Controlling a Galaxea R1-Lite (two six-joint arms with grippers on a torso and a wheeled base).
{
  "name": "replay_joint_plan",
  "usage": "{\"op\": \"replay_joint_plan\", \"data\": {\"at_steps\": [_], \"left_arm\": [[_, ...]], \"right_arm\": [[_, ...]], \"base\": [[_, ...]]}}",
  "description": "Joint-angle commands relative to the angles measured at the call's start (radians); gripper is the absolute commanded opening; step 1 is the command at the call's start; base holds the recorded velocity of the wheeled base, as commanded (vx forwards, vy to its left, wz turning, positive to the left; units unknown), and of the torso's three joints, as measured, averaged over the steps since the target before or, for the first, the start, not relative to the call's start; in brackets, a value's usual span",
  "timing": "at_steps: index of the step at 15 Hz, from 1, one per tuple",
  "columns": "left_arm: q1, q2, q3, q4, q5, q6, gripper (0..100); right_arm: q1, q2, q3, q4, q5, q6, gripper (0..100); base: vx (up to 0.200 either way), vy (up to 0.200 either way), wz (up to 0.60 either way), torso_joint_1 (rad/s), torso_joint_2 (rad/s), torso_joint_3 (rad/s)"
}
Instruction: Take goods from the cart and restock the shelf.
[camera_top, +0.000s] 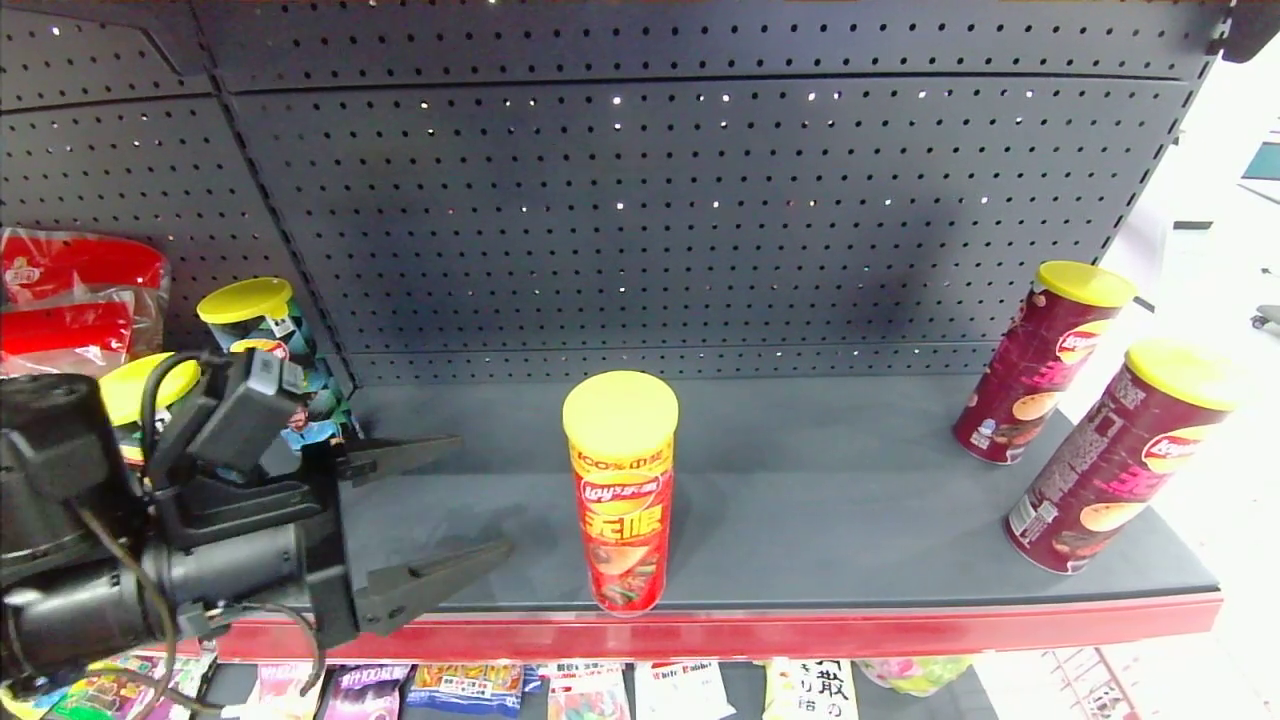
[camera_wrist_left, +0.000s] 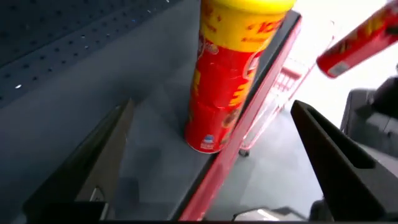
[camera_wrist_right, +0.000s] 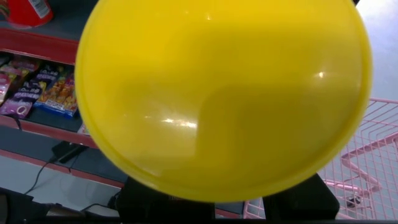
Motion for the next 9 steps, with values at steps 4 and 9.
{"op": "replay_joint_plan", "data": {"at_steps": [4,9], "left_arm": [[0.018,-0.595,0.080,0.365,0.341,-0.099,100],[0.018,-0.816,-0.032,0.814,0.691,-0.026,100]], "right_arm": [[0.013,0.189,-0.190,0.001,0.112,-0.001,0],[0.065,0.648,-0.525,-0.005,0.195,-0.027,0]], "base": [[0.000,0.000,0.00,0.000,0.00,0.000],[0.000,0.000,0.00,0.000,0.00,0.000]]}}
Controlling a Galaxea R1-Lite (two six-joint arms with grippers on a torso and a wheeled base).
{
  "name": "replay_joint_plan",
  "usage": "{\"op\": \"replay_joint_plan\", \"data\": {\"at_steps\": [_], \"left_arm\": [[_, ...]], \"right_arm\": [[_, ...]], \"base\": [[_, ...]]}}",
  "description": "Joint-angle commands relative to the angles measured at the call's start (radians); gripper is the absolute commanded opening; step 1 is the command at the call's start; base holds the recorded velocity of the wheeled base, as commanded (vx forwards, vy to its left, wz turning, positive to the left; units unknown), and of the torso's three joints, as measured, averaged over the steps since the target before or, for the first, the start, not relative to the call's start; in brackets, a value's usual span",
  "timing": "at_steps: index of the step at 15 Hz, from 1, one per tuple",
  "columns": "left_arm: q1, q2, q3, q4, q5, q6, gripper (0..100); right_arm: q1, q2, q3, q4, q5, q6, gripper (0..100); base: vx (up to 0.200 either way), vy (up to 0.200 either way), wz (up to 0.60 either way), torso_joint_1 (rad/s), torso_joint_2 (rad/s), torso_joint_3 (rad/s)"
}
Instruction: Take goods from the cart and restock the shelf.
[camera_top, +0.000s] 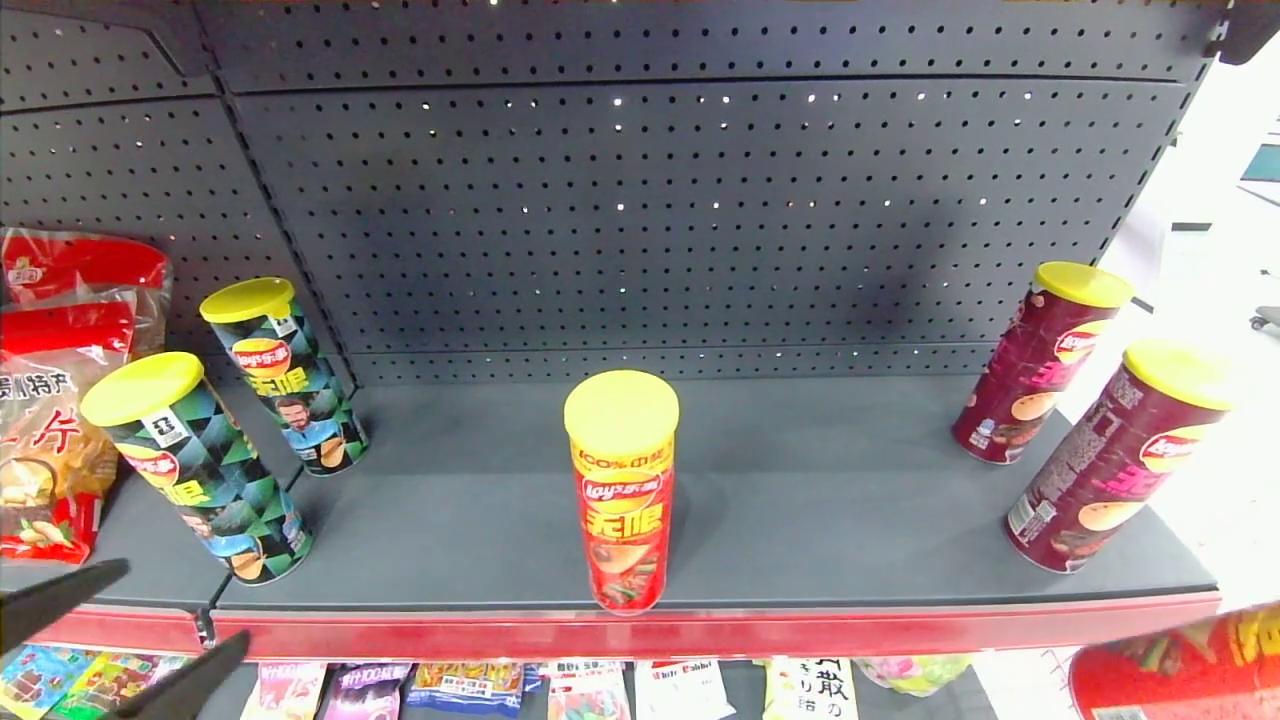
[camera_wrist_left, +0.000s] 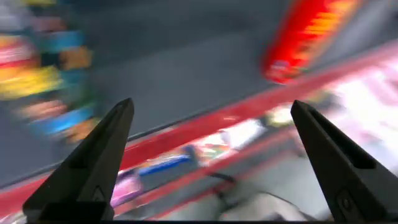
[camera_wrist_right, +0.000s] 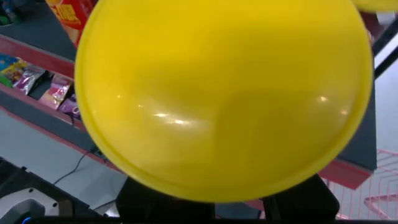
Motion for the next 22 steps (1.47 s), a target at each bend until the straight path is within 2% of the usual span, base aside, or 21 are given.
{"op": "replay_joint_plan", "data": {"at_steps": [1,3,4,5,6,7,8,11,14,17,22], "left_arm": [[0.000,-0.127,-0.027,0.026,0.088,0.022,100],[0.000,-0.127,-0.024,0.025,0.192,0.024,100],[0.000,-0.129,-0.016,0.025,0.206,0.025,100],[0.000,-0.155,0.001,0.026,0.211,0.036,100],[-0.001,-0.184,0.015,0.034,0.208,0.053,100],[-0.001,-0.186,0.015,0.034,0.206,0.053,100],[-0.003,-0.216,0.024,0.074,0.198,0.059,100],[-0.004,-0.230,0.029,0.088,0.151,0.059,100],[-0.004,-0.229,0.030,0.089,0.136,0.059,100],[-0.004,-0.229,0.030,0.101,0.136,0.059,100],[-0.004,-0.229,0.052,0.101,0.136,0.059,100]], "right_arm": [[0.086,0.351,-0.232,-0.002,0.026,-0.025,0],[0.125,0.524,-0.349,-0.015,0.024,-0.034,0],[0.125,0.584,-0.376,-0.048,0.024,-0.034,0],[0.126,0.713,-0.401,-0.203,0.026,-0.040,0],[0.132,0.791,-0.404,-0.302,0.032,-0.051,0],[0.134,0.799,-0.404,-0.308,0.032,-0.052,0],[0.177,0.917,-0.407,-0.405,0.037,-0.052,0],[0.214,1.058,-0.504,-0.410,0.035,-0.052,0],[0.247,1.230,-0.694,-0.407,0.035,-0.055,0],[0.281,1.340,-0.826,-0.397,0.024,-0.054,0],[0.346,1.399,-0.875,-0.350,0.021,-0.055,0]], "base": [[0.000,0.000,0.00,0.000,0.00,0.000],[0.000,0.000,0.00,0.000,0.00,0.000],[0.000,0.000,0.00,0.000,0.00,0.000],[0.000,0.000,0.00,0.000,0.00,0.000],[0.000,0.000,0.00,0.000,0.00,0.000],[0.000,0.000,0.00,0.000,0.00,0.000],[0.000,0.000,0.00,0.000,0.00,0.000],[0.000,0.000,0.00,0.000,0.00,0.000],[0.000,0.000,0.00,0.000,0.00,0.000],[0.000,0.000,0.00,0.000,0.00,0.000],[0.000,0.000,0.00,0.000,0.00,0.000]]}}
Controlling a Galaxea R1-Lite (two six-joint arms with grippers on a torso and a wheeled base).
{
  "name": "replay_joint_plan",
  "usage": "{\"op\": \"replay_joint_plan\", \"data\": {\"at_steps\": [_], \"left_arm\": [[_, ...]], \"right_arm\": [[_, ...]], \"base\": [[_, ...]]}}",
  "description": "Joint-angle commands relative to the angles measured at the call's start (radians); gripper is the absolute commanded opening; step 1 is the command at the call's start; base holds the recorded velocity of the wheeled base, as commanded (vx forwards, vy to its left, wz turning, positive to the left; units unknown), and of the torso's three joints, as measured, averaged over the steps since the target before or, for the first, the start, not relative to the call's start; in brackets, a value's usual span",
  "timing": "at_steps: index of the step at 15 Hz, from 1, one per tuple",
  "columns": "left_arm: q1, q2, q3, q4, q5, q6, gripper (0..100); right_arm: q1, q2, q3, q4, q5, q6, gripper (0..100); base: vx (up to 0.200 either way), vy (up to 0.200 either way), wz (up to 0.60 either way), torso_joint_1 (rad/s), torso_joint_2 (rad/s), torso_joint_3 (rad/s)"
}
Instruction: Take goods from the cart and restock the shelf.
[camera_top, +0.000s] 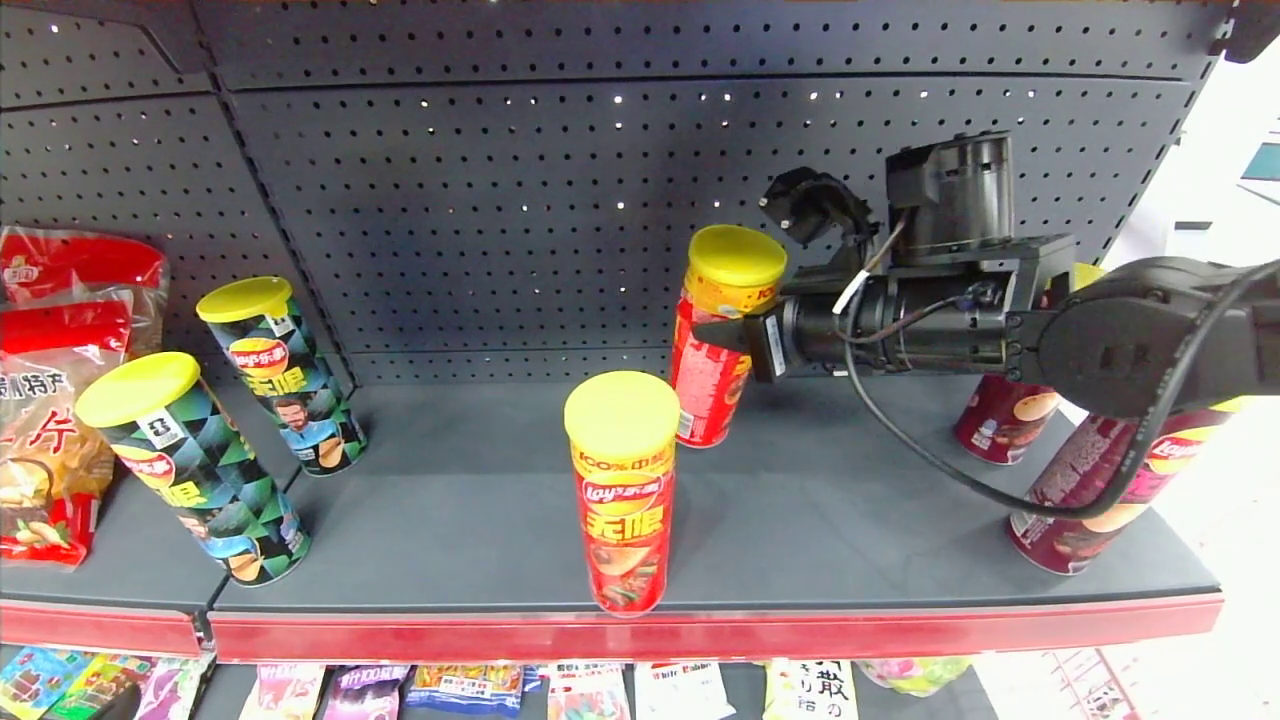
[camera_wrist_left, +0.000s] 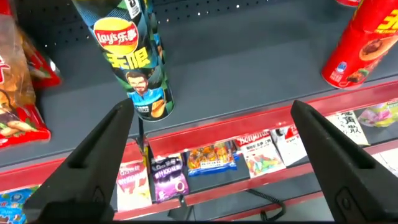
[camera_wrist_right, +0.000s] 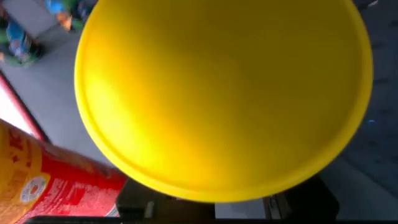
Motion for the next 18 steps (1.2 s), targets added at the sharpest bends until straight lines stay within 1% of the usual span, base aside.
{"op": "replay_joint_plan", "data": {"at_steps": [1,8,18], "left_arm": [[0.000,0.006,0.008,0.000,0.001,0.000,100],[0.000,0.006,0.018,0.000,0.001,0.000,100],[0.000,0.001,0.021,-0.002,0.001,0.000,100]], "right_arm": [[0.021,0.042,-0.025,0.002,0.000,-0.001,0],[0.052,0.106,-0.042,0.001,-0.001,0.001,0],[0.047,0.150,-0.058,-0.005,-0.001,0.002,0]], "base": [[0.000,0.000,0.00,0.000,0.00,0.000],[0.000,0.000,0.00,0.000,0.00,0.000],[0.000,0.000,0.00,0.000,0.00,0.000]]}}
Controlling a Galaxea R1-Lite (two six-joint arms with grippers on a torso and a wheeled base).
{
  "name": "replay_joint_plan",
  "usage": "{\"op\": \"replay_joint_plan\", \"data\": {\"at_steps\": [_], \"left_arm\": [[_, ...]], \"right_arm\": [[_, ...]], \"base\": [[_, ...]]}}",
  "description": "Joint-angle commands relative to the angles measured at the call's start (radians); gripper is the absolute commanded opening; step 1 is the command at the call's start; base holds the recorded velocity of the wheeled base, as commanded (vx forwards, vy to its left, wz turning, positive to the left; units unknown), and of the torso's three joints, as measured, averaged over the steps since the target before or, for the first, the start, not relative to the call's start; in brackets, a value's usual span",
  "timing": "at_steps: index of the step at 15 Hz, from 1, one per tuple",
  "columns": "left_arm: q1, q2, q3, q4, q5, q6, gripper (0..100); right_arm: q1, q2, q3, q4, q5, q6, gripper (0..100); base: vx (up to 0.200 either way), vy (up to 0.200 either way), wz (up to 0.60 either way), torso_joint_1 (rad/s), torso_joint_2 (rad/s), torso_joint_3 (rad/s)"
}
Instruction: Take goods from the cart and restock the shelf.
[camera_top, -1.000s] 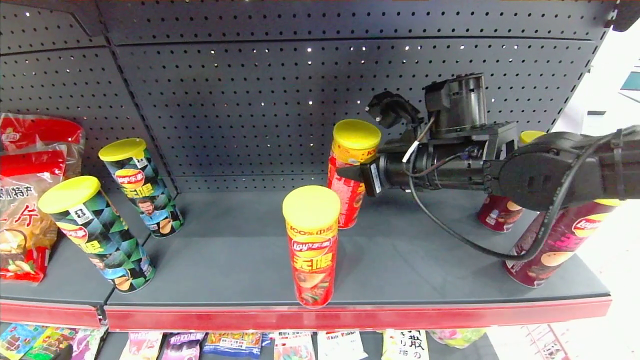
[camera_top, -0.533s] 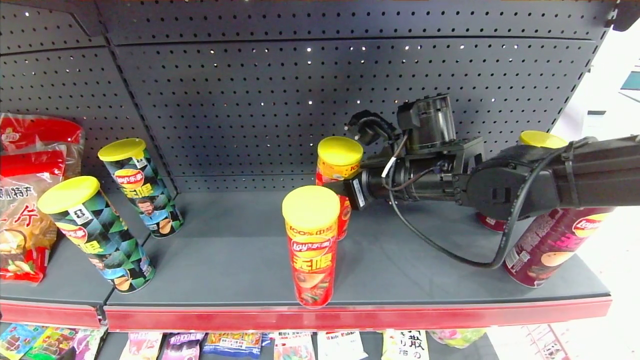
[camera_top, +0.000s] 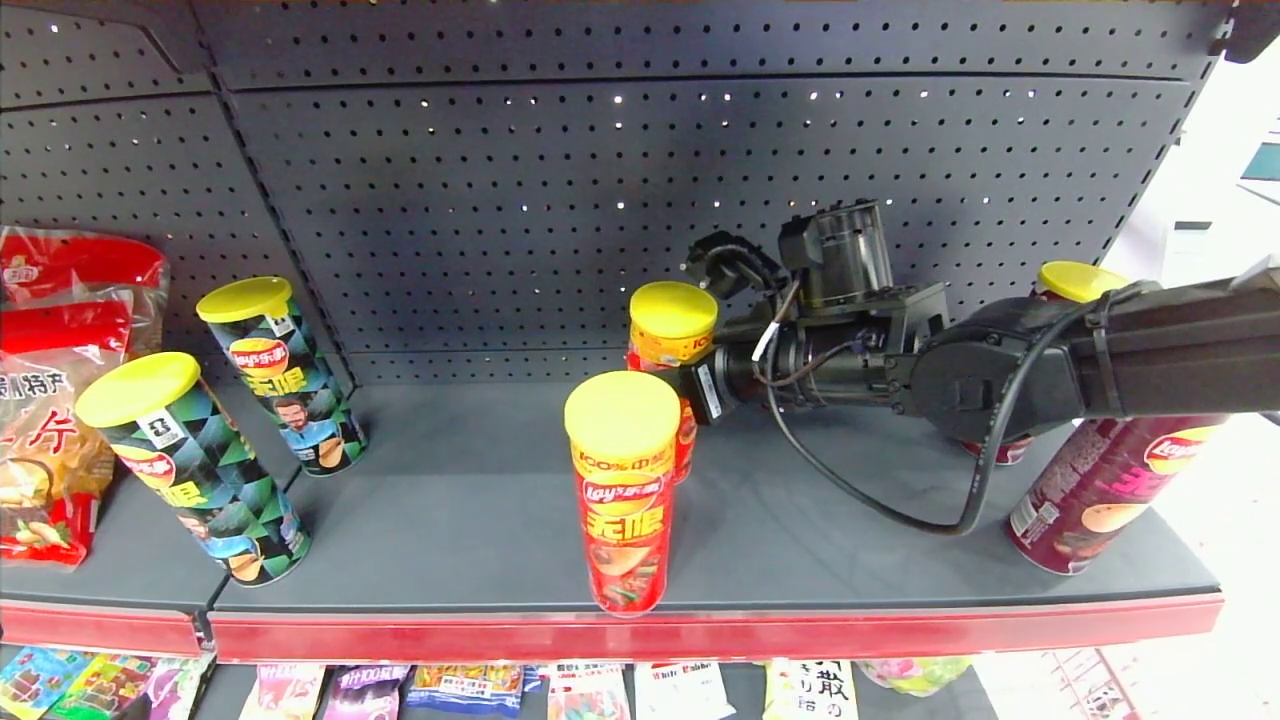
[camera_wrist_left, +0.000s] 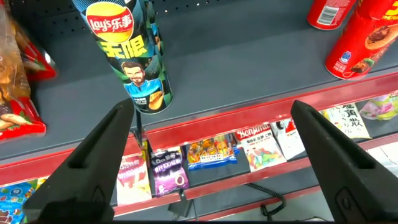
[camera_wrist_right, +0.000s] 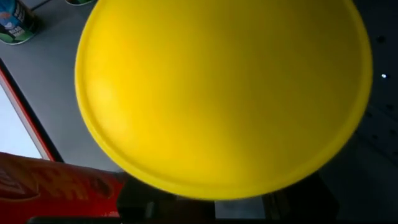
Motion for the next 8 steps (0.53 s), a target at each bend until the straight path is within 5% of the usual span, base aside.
{"op": "replay_joint_plan", "data": {"at_steps": [1,2,8], "left_arm": [[0.000,0.003,0.000,0.000,0.001,0.000,100],[0.000,0.003,0.000,0.000,0.001,0.000,100],[0.000,0.003,0.001,0.000,-0.001,0.000,100]], "right_arm": [[-0.002,0.007,0.002,-0.002,0.000,-0.002,0],[-0.002,0.008,0.002,-0.003,0.000,0.000,100],[-0.003,-0.021,0.013,0.001,-0.030,0.007,100]], "base": [[0.000,0.000,0.00,0.000,0.00,0.000],[0.000,0.000,0.00,0.000,0.00,0.000],[0.000,0.000,0.00,0.000,0.00,0.000]]}}
